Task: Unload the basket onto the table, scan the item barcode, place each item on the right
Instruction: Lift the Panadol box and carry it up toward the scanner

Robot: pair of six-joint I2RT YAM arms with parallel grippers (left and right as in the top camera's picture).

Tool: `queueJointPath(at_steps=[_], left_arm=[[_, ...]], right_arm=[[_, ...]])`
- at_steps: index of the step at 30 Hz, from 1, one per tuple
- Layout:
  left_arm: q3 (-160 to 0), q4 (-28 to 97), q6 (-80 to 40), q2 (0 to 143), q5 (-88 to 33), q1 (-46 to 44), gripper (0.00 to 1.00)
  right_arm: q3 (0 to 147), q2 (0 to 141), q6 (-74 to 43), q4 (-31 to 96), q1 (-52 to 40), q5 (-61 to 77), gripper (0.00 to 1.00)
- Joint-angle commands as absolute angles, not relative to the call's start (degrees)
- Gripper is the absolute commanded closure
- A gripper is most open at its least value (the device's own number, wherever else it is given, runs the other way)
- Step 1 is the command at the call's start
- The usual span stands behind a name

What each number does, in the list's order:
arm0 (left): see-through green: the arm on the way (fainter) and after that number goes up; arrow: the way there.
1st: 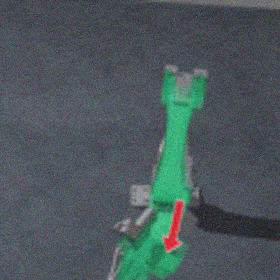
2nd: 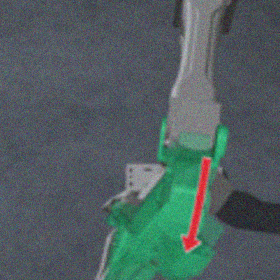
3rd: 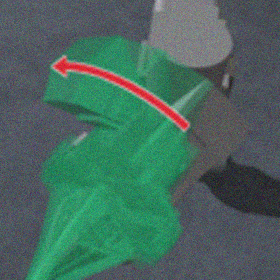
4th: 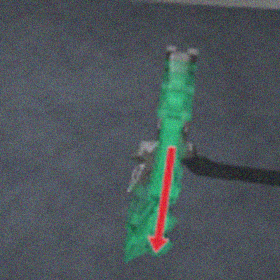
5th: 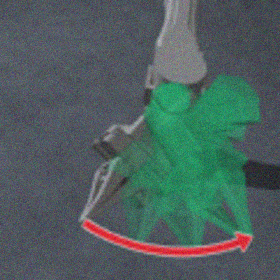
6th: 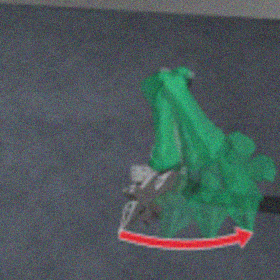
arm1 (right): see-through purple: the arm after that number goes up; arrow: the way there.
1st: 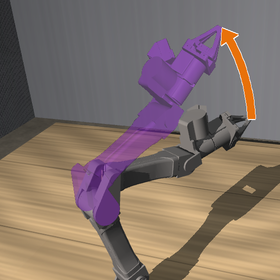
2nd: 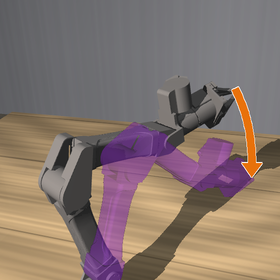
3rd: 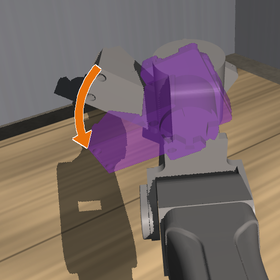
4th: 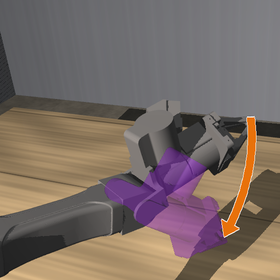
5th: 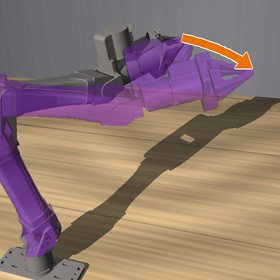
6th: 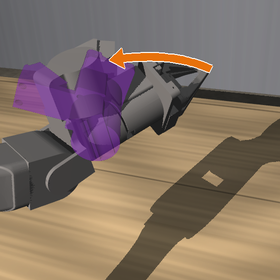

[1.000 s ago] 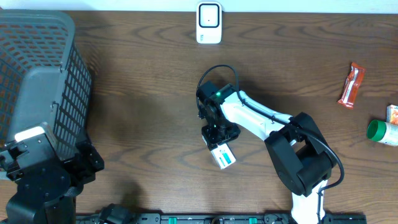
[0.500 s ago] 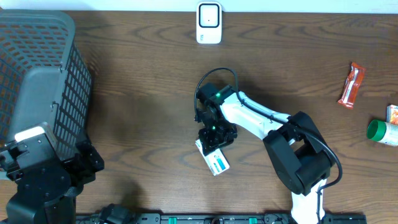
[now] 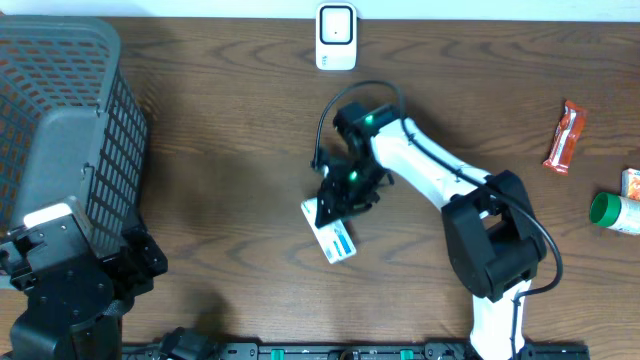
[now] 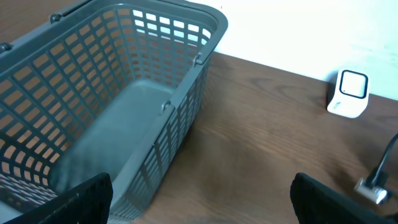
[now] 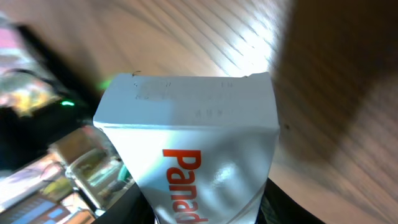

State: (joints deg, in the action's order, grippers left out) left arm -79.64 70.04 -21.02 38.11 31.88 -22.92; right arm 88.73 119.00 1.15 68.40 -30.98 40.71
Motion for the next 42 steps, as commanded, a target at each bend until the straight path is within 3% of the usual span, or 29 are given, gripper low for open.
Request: queueJointPath(at_steps=[1, 9, 28, 34, 38, 42], left_arm=[[-80.1, 69.8, -21.3, 38.0, 32.4, -22.7, 0.09], [-80.1, 69.8, -21.3, 38.0, 32.4, -22.7, 0.09], [-80.1, 69.8, -21.3, 38.0, 32.4, -22.7, 0.09], [-80.1, 69.8, -21.3, 38.0, 32.4, -22.7, 0.09], [-80.1, 69.8, -21.3, 38.0, 32.4, -22.7, 0.08], [-80.1, 69.8, -21.3, 38.0, 32.4, -22.7, 0.09]], right_arm=[[92.4, 119.5, 3.7, 68.9, -29.1, 50.3, 0.59], [96.7, 119.5, 9.6, 68.9, -25.4, 71.2, 0.59], [97.1, 119.5, 13.6, 67.9, -19.8, 80.8, 0.62], [98.0, 119.5, 10.2, 61.3, -20.1, 69.9, 0.67], [99.6, 119.5, -0.8, 55.2, -20.7, 55.0, 0.68], [103.1, 119.5, -2.7, 52.9, -21.4, 41.0, 0.66]])
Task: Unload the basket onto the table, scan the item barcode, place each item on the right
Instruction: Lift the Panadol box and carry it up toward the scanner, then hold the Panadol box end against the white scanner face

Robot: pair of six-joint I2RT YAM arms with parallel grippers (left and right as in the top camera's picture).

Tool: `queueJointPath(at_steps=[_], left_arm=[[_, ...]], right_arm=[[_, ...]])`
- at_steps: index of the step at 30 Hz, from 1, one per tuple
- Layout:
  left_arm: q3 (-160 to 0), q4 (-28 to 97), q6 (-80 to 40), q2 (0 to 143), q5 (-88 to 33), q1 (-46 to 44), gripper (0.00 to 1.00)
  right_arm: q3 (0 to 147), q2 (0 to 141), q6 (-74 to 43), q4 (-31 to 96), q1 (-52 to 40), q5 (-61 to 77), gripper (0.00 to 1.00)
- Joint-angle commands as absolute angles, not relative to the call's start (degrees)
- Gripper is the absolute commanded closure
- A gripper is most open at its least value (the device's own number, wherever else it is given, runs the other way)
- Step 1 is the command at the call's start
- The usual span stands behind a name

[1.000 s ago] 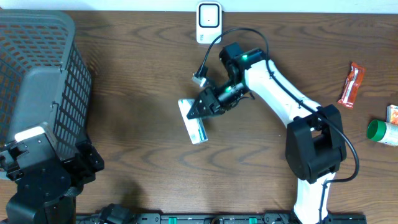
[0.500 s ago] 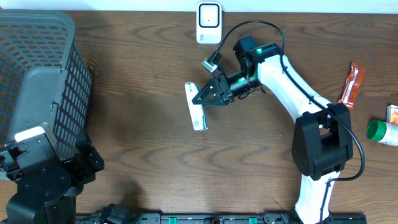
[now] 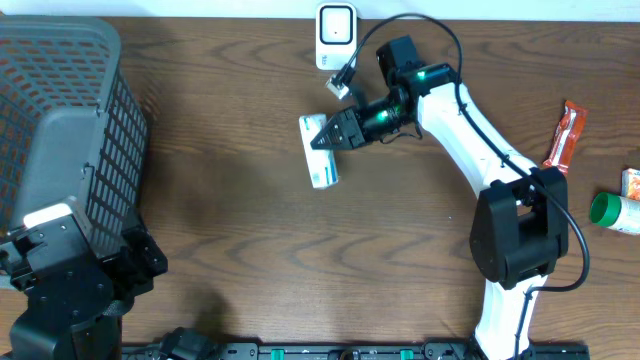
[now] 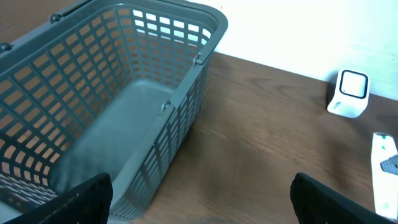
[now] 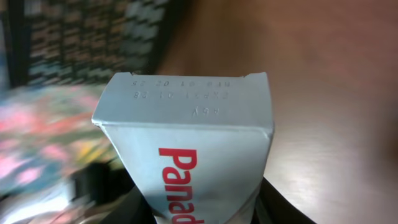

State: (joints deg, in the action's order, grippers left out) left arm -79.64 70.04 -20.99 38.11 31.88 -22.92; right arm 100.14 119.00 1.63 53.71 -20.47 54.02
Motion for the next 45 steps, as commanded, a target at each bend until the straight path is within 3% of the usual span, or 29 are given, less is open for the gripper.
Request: queueJointPath(at_steps=[1, 7, 19, 26, 37, 41, 45], left_arm=[[-80.1, 69.8, -21.3, 38.0, 32.4, -22.7, 0.09], [-80.1, 69.8, -21.3, 38.0, 32.4, -22.7, 0.09], [-80.1, 69.8, -21.3, 38.0, 32.4, -22.7, 0.09], [-80.1, 69.8, -21.3, 38.0, 32.4, -22.7, 0.09], [-80.1, 69.8, -21.3, 38.0, 32.4, -22.7, 0.09], [-80.1, 69.8, -21.3, 38.0, 32.4, -22.7, 0.09], [-80.1, 69.8, -21.3, 38.0, 32.4, -22.7, 0.09]], right_arm=[[104.0, 119.5, -2.8, 52.6, -21.5, 37.5, 0.66], [107.5, 119.5, -1.8, 49.6, -23.8, 14.2, 0.64], [107.6, 120.6, 17.0, 28.6, -29.8, -26.1, 0.65], [107.6, 124.5, 31.0, 10.0, -29.4, -35.3, 0.59], [108.9, 136.1, 52.8, -15.3, -30.8, -40.5, 0.59], [113.6, 141.5, 58.2, -18.7, -31.5, -40.4, 0.59], [118.7, 144.6, 55.3, -18.4, -31.6, -38.1, 0.6]])
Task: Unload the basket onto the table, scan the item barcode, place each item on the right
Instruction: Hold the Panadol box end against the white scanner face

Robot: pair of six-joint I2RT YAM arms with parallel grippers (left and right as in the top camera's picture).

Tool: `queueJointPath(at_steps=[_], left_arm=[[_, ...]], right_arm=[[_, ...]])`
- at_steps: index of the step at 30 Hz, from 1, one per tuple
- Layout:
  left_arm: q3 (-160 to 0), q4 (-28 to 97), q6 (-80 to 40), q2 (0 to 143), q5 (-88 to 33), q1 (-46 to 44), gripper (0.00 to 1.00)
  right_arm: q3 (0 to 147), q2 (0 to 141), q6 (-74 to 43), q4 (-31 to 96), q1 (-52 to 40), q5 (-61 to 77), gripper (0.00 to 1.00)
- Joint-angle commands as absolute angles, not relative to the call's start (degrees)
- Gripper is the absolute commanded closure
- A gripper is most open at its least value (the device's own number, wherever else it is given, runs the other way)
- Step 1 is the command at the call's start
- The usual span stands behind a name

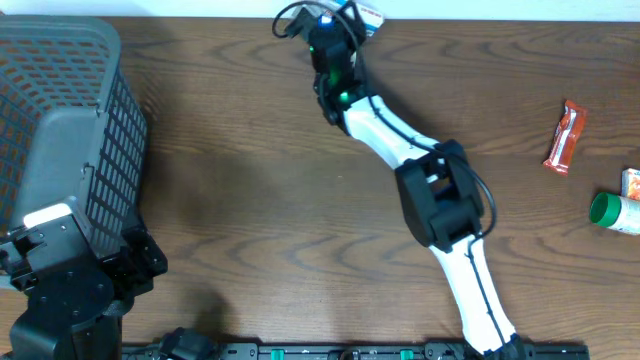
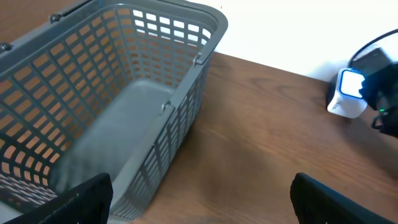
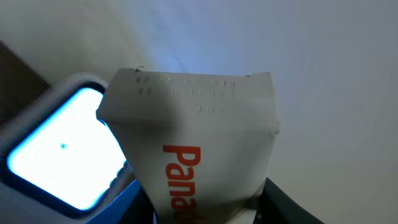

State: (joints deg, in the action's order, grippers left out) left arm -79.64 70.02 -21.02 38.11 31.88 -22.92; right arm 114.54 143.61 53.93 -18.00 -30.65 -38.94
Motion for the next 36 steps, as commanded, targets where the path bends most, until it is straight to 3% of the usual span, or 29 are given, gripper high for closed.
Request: queueJointPath(at_steps=[1, 25, 36], left_arm=[[-80.1, 69.8, -21.3, 38.0, 32.4, -22.7, 0.09], [-80.1, 69.8, -21.3, 38.0, 32.4, -22.7, 0.09], [-80.1, 69.8, -21.3, 38.0, 32.4, -22.7, 0.08]], right_arm=[[119.5, 144.9, 55.4, -18.2, -31.7, -37.2, 0.61], [120.7, 148.3, 70.7, -13.3, -32.8, -34.1, 0.63], [120.7, 147.4, 67.2, -12.0, -34.7, -39.9, 0.66]])
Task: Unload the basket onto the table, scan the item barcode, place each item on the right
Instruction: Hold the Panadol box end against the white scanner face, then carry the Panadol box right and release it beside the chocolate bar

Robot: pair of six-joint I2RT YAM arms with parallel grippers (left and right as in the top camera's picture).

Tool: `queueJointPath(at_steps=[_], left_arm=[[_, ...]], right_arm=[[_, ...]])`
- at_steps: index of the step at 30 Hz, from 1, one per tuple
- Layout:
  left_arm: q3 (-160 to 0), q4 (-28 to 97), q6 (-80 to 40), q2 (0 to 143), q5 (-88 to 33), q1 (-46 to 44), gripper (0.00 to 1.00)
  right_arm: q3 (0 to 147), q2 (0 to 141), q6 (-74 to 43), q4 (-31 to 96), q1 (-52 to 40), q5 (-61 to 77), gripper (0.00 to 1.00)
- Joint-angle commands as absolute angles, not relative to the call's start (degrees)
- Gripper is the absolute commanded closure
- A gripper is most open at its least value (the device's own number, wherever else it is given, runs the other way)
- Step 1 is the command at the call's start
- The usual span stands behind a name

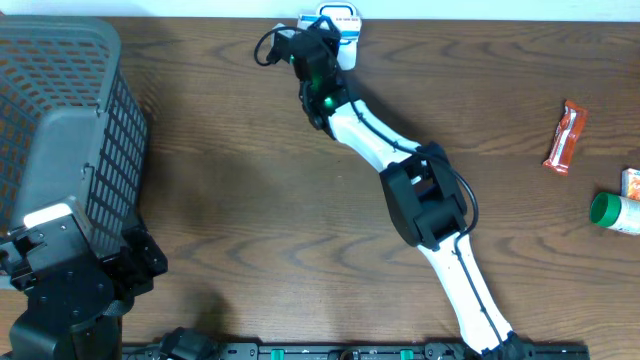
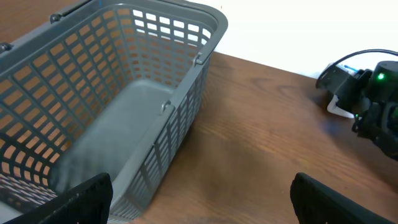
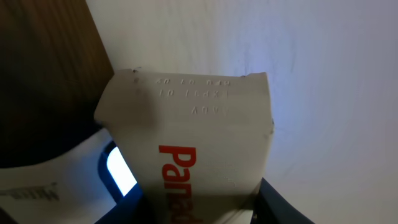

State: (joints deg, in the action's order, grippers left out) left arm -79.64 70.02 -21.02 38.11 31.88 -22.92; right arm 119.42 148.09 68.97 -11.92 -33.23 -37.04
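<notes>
My right gripper (image 3: 202, 210) is shut on a white box (image 3: 189, 124) with red "Panad" lettering, its dark fingers (image 3: 273, 202) at both sides of it. The scanner's lit blue-white face (image 3: 120, 171) shows just below and left of the box, against the white wall. From overhead the right arm reaches to the table's far edge, where the gripper (image 1: 312, 32) holds the box (image 1: 304, 19) right beside the white scanner (image 1: 342, 22). In the left wrist view the scanner (image 2: 339, 104) is mostly hidden behind the right arm. My left gripper (image 2: 202, 205) is open and holds nothing.
A grey mesh basket (image 1: 60, 110) stands at the far left, close to the left arm. An orange snack bar (image 1: 563, 137), a green-capped bottle (image 1: 612, 212) and a small box (image 1: 632, 182) lie at the right edge of the wooden table (image 1: 220, 200).
The right gripper with the box has shifted a little to the left at the far edge. The scanner's lit face now sits lower left of the box and looks smaller. The left arm is unmoved.
The right gripper first held the box low at the table's middle. Then it held it raised, nearer the scanner. After that the box was right in front of the scanner's lit face, and now it is just left of it.
</notes>
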Motion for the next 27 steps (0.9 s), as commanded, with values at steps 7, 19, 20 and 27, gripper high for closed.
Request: queueJointPath(at_steps=[7, 19, 20, 27], left_arm=[[-80.1, 69.8, -21.3, 38.0, 32.4, -22.7, 0.09], [-80.1, 69.8, -21.3, 38.0, 32.4, -22.7, 0.08], [-80.1, 69.8, -21.3, 38.0, 32.4, -22.7, 0.09], [-80.1, 69.8, -21.3, 38.0, 32.4, -22.7, 0.09]], right_arm=[[120.7, 141.0, 53.3, -0.2, -35.0, -47.6, 0.72], [120.7, 133.4, 22.7, 41.8, -26.4, -55.4, 0.72], [120.7, 133.1, 20.7, 44.7, -24.9, -54.6, 0.71], [120.0, 132.9, 10.2, 53.5, -12.7, -46.2, 0.73]])
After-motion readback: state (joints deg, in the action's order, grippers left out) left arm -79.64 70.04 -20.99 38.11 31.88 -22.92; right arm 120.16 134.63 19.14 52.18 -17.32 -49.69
